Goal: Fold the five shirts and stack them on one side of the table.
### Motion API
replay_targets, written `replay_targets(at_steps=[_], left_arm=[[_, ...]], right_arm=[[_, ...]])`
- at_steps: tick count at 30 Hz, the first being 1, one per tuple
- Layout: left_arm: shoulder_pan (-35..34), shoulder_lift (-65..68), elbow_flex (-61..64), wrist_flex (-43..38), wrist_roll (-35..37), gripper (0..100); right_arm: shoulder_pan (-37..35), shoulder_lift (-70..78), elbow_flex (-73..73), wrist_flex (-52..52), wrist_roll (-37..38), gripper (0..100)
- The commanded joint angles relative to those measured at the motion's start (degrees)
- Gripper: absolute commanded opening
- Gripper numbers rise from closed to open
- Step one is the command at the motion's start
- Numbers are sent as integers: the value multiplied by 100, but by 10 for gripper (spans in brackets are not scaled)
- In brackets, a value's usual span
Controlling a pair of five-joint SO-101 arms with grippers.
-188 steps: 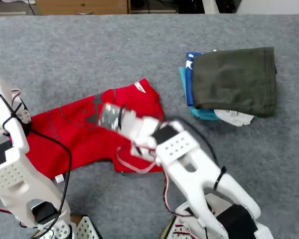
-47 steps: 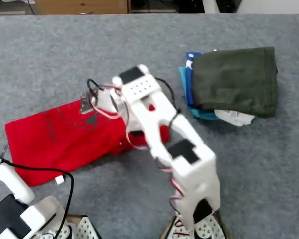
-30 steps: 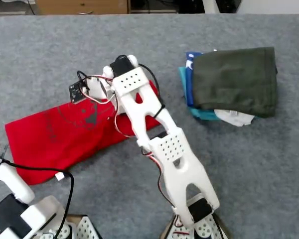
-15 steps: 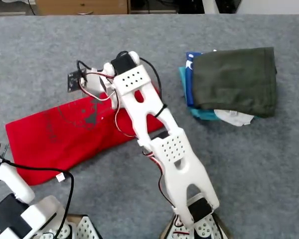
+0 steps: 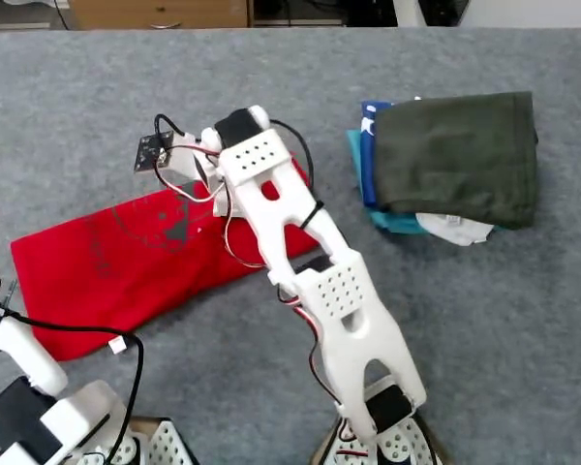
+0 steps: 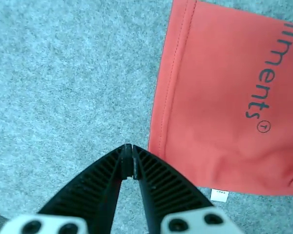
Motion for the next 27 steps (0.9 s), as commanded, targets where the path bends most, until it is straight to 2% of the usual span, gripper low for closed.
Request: replay_targets(at_steps=[1,7,11,13,16,19,27], left_arm=[[18,-136,-193,26,44,20],[18,-136,-193,26,44,21],[149,-136,-193,35,44,22],[264,-136,-202,132,44,60],[519,-84,-176,167,79,185],[615,435,-149,9,79,248],[563,3152,-1310,-79,53,220]], right_arm=[[31,259,4,-809,-369,2],[66,374,-716,-229,-413,2],[119,374,-2325,695,-422,2],[110,382,-3196,1125,-413,2],[242,295,-3837,1108,-484,5],[286,-66,-3547,1108,-501,4],[251,-1244,-2158,1108,-659,2]])
